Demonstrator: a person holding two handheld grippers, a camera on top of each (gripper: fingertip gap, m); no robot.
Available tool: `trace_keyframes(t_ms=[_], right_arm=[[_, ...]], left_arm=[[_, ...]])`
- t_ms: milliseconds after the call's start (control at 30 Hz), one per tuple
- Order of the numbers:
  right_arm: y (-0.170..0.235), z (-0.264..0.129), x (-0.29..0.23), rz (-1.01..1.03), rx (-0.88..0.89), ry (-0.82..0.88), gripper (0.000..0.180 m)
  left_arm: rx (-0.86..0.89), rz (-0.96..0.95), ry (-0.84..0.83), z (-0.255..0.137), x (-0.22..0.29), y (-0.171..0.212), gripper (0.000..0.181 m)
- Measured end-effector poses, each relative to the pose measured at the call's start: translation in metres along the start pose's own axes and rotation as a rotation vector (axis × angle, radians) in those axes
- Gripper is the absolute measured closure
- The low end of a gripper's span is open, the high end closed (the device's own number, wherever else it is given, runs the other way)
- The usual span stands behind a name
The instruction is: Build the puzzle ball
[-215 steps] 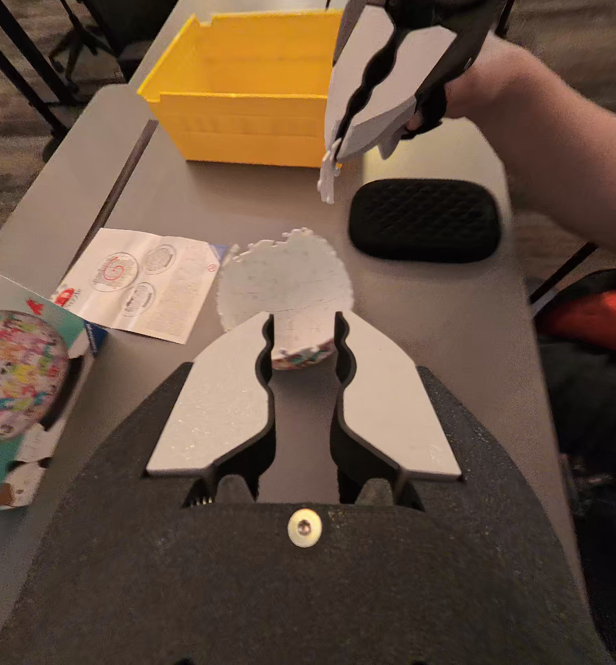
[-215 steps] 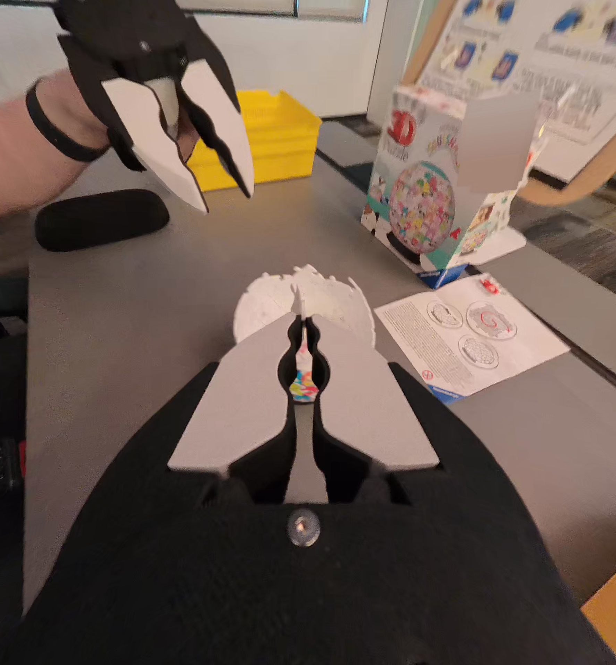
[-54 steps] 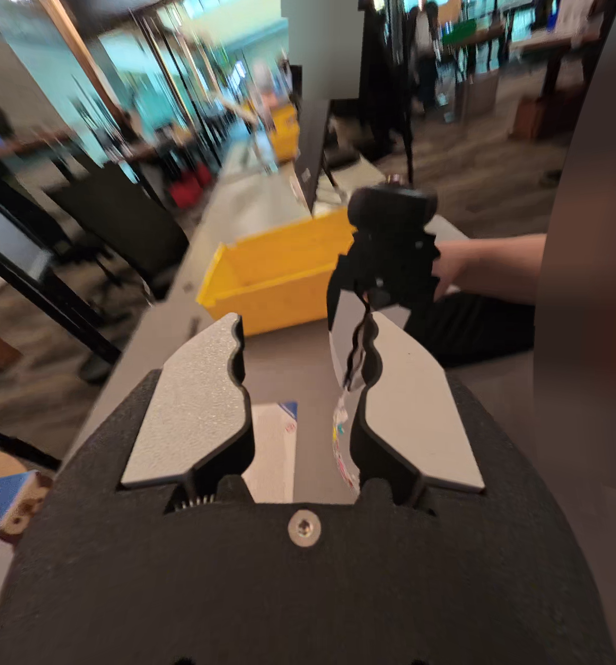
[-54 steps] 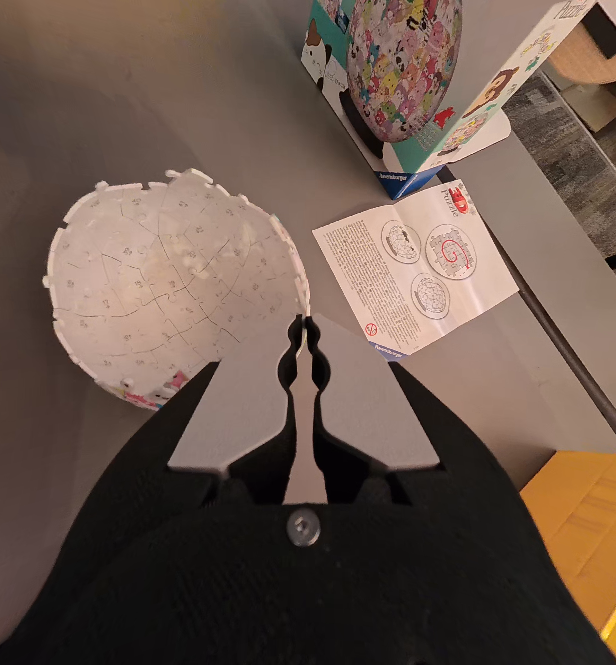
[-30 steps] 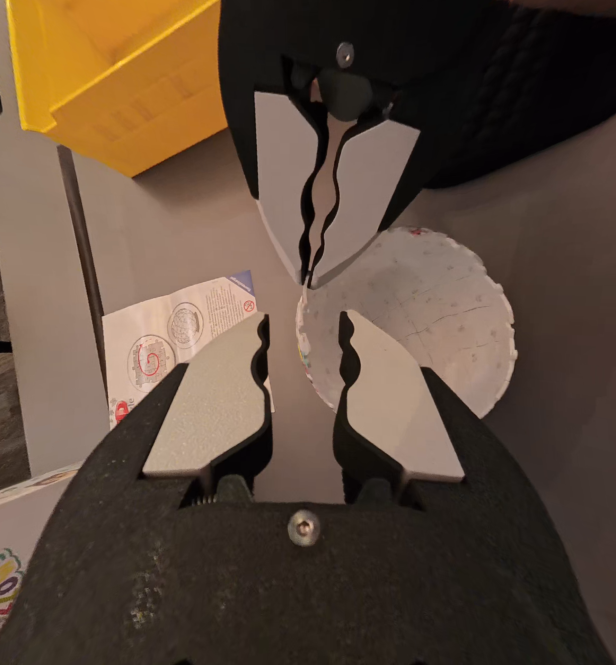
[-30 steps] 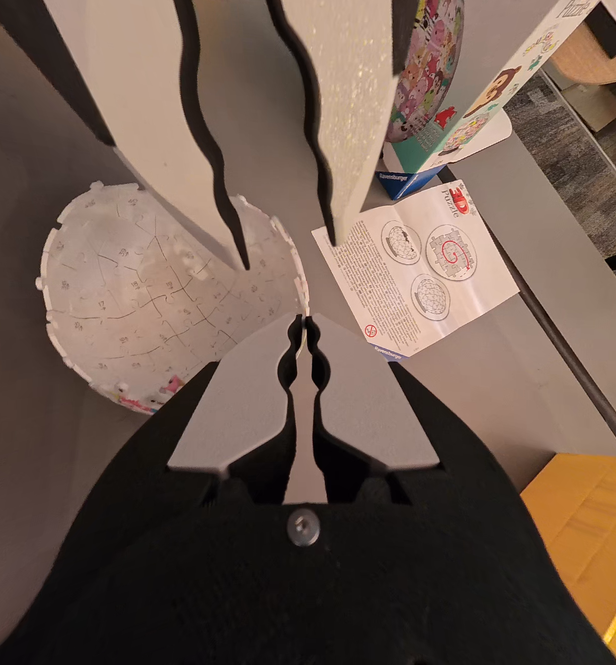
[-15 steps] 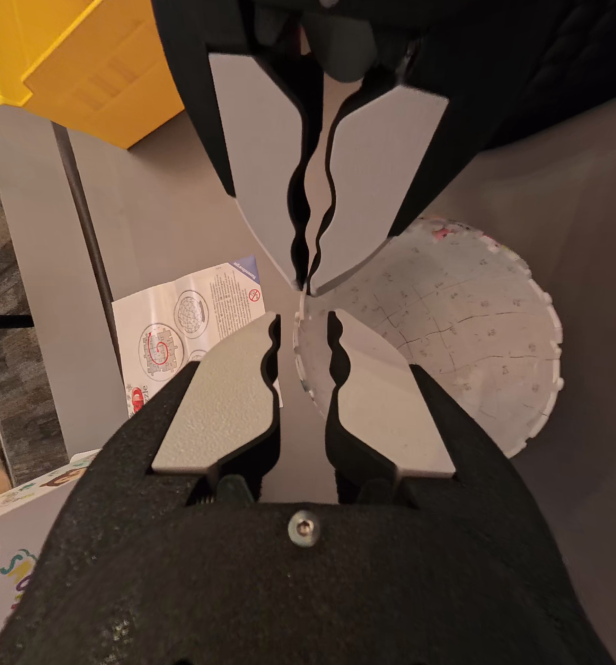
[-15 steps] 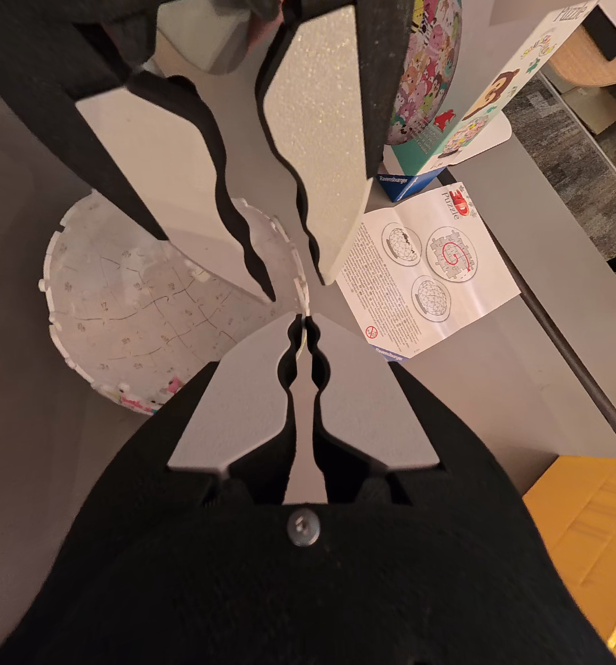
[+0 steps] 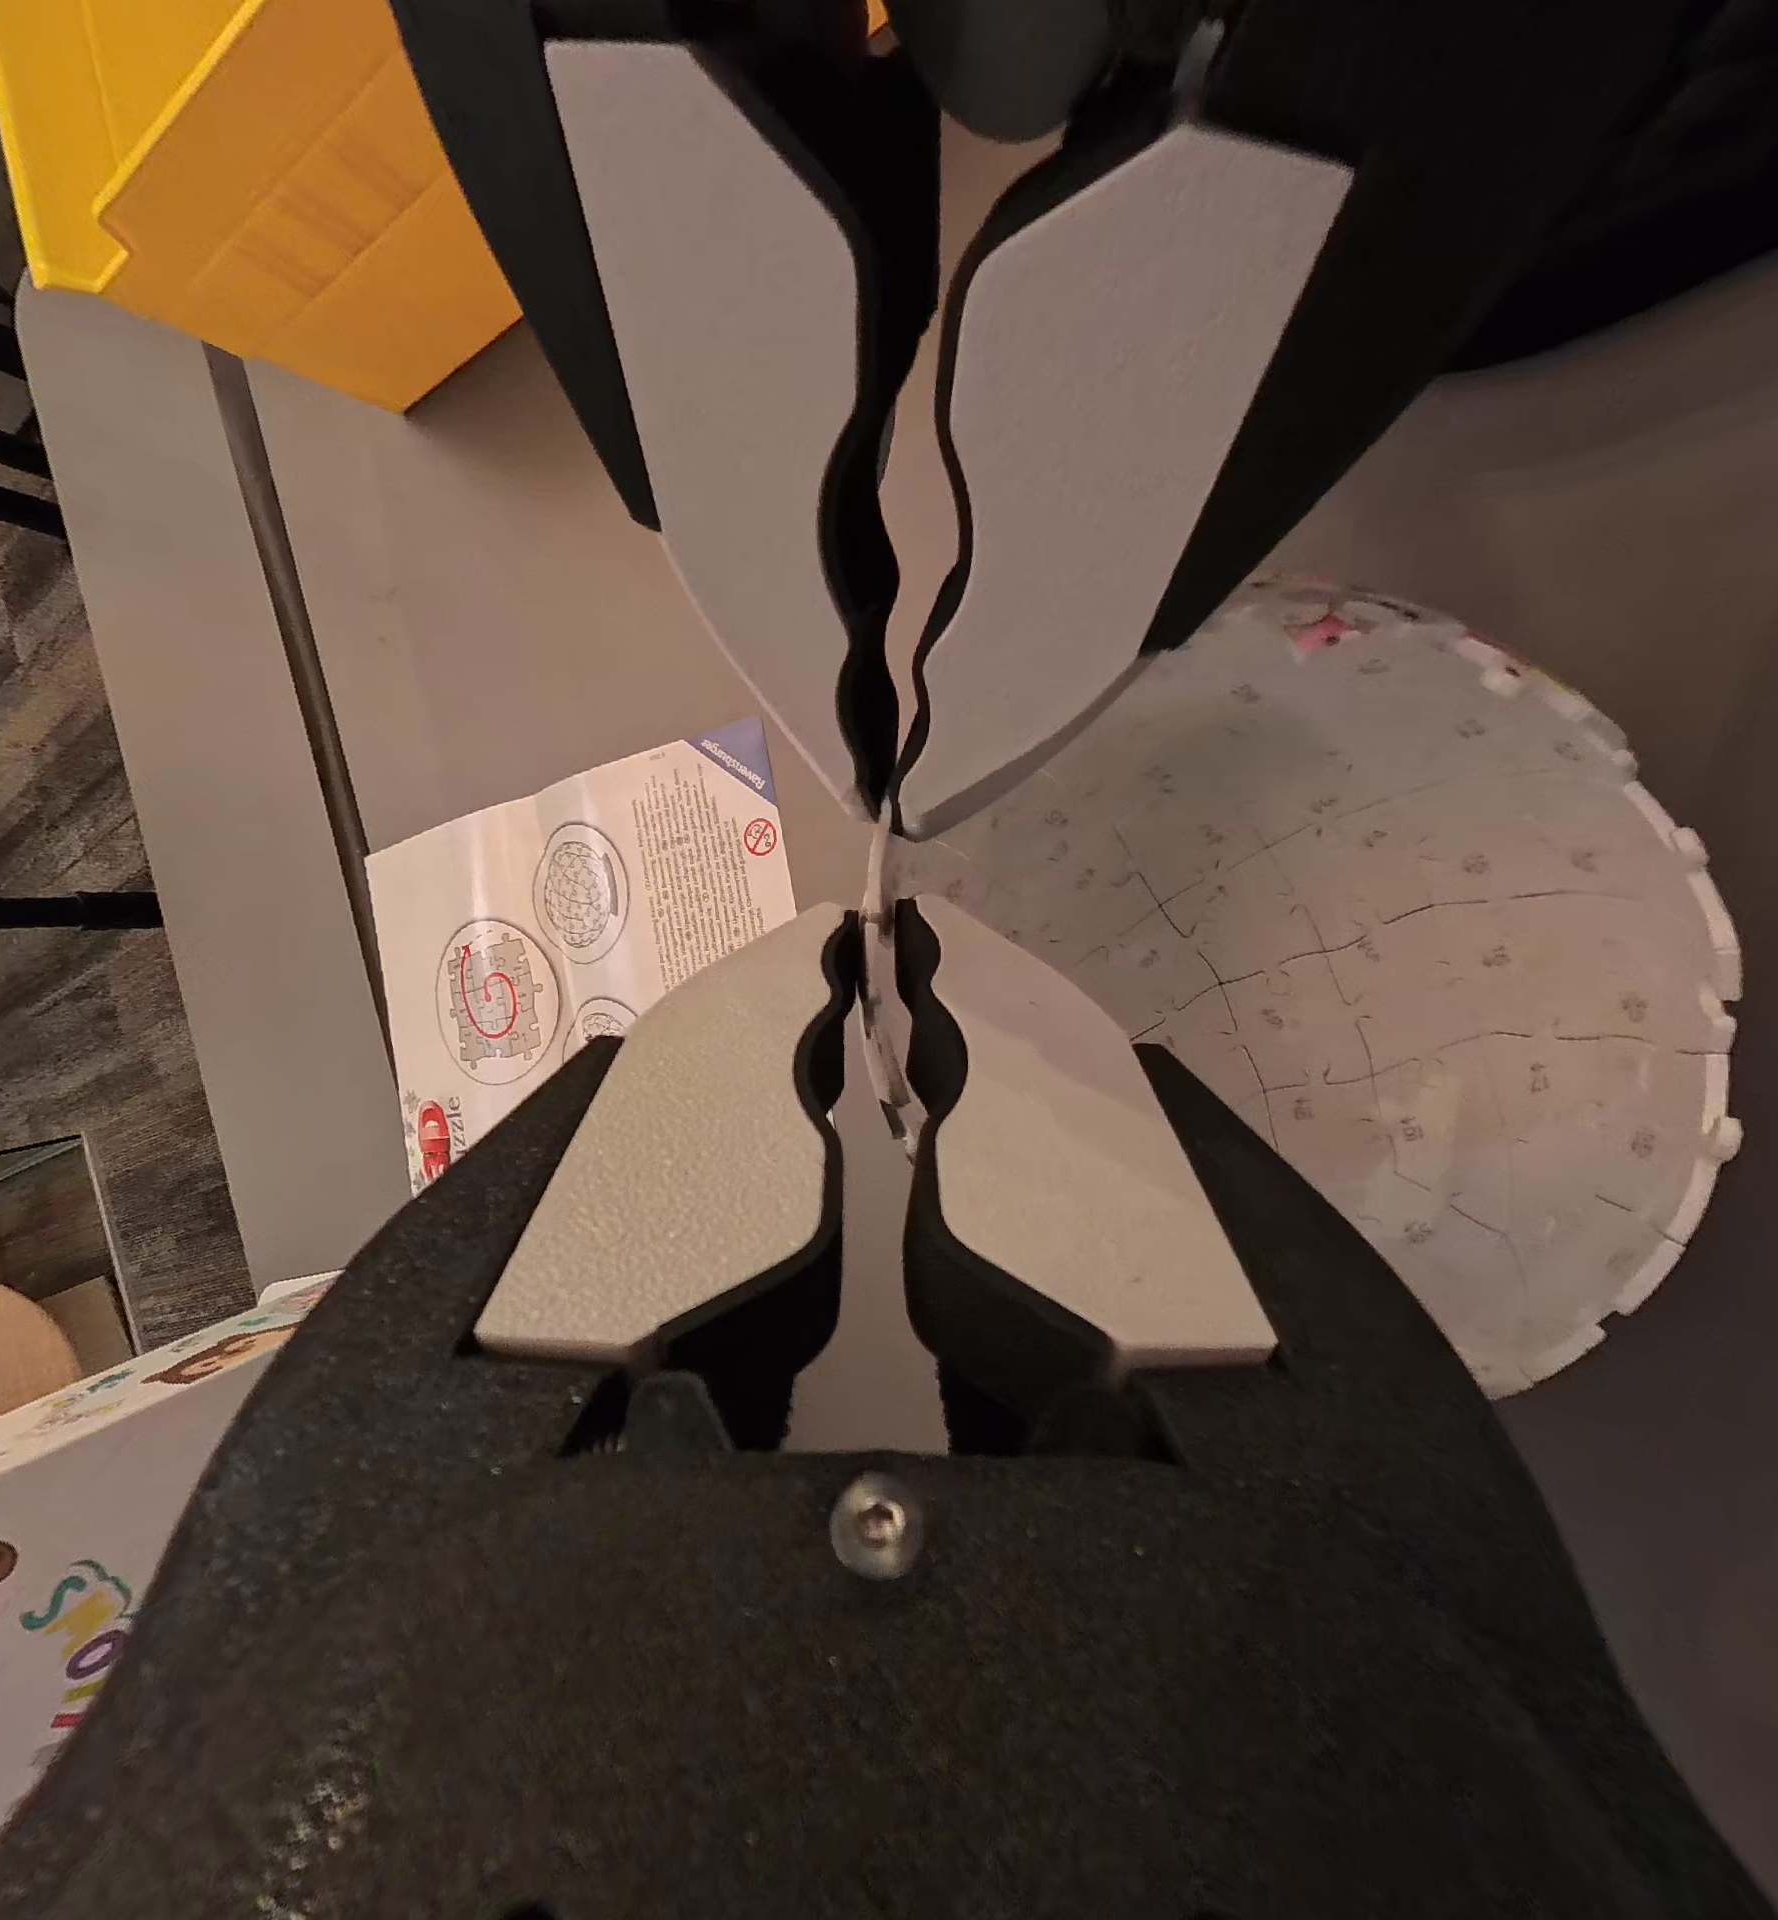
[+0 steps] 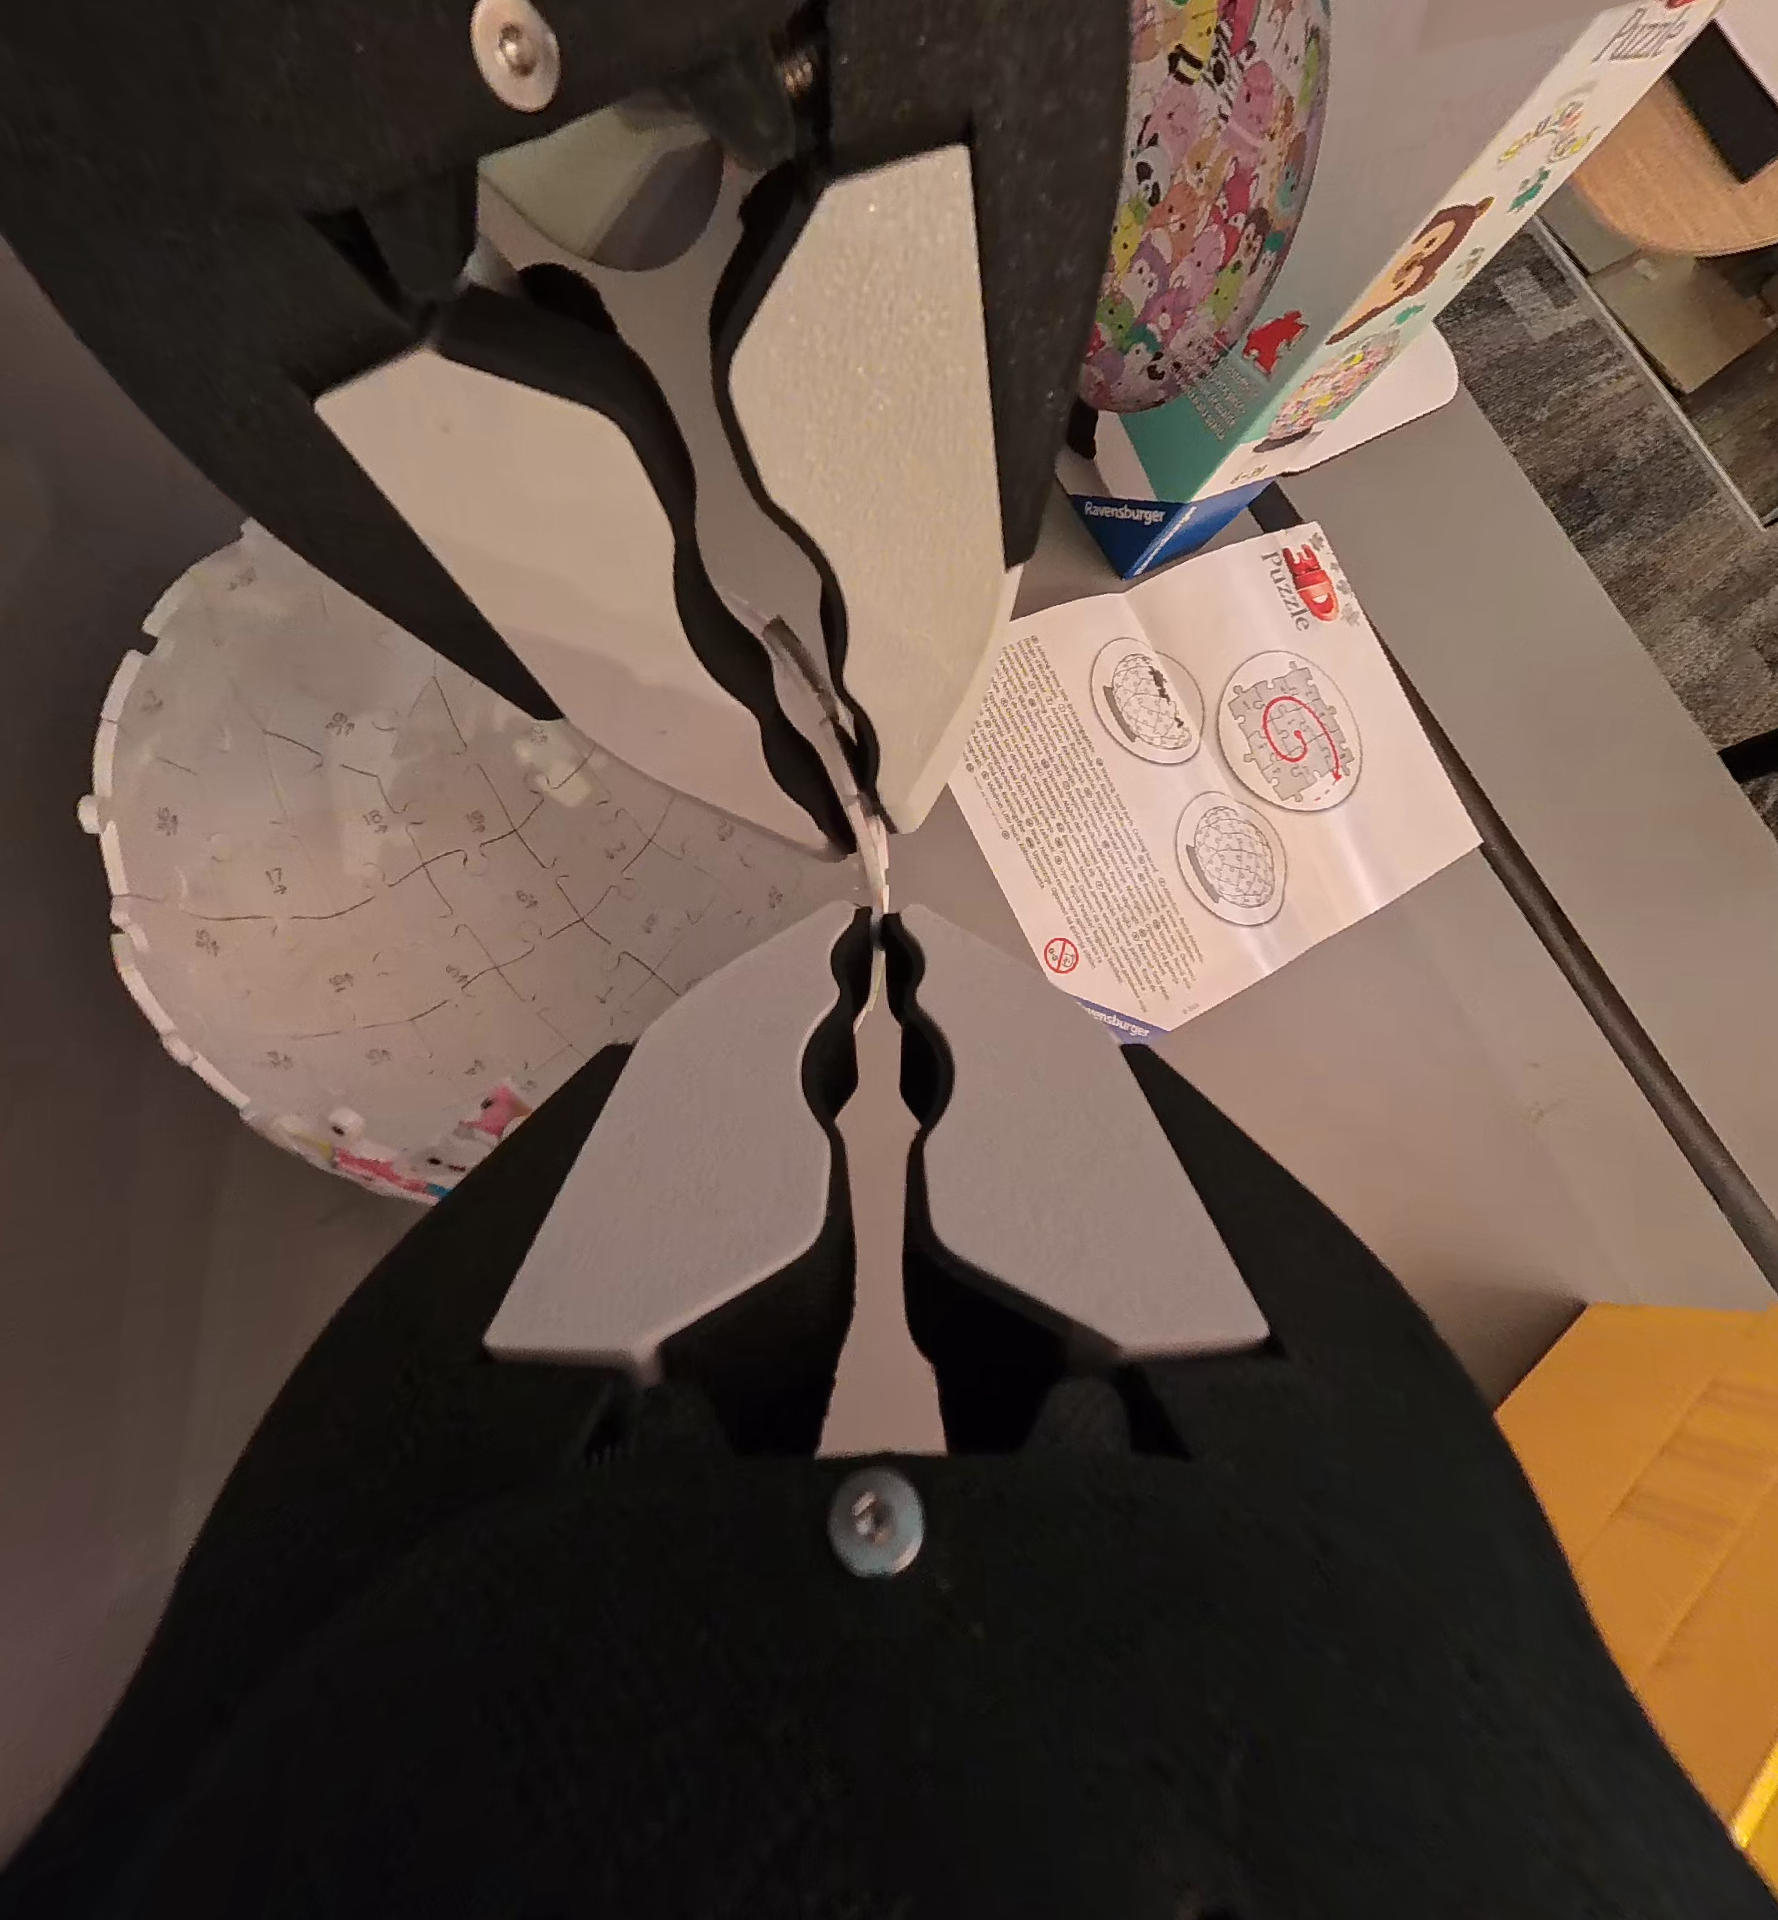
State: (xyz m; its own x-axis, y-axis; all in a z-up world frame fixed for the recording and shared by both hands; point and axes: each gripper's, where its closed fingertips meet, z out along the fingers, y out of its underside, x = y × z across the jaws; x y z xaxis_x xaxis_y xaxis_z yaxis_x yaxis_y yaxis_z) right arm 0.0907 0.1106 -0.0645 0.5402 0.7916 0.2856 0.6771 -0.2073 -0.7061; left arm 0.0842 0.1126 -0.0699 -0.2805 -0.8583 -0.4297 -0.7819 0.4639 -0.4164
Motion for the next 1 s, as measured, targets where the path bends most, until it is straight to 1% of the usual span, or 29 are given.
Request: trace_keyframes(t_ms=[533,733,867,1000], right_arm=[[-0.0005,0.0017,0.0008,-0.023,0.004,0.025,0.176],[-0.0010,0.0019,0.0019,-0.031,0.006,0.040,0.173],[-0.0030,0.0004,0.0029,-0.020,0.033,0.030,0.170],[-0.0083,-0.0008,0.0019,-0.057,0.069,0.033,0.170]], left_arm=[[0.007,0.004,0.005,0.0008,-0.0008,0.0013,0.176],[0.007,-0.021,0.028,0.0009,-0.0021,0.0023,0.177],[-0.003,-0.017,0.031,0.0008,-0.0020,0.0029,0.177],[-0.008,-0.025,0.038,0.0007,-0.0021,0.0035,0.177]])
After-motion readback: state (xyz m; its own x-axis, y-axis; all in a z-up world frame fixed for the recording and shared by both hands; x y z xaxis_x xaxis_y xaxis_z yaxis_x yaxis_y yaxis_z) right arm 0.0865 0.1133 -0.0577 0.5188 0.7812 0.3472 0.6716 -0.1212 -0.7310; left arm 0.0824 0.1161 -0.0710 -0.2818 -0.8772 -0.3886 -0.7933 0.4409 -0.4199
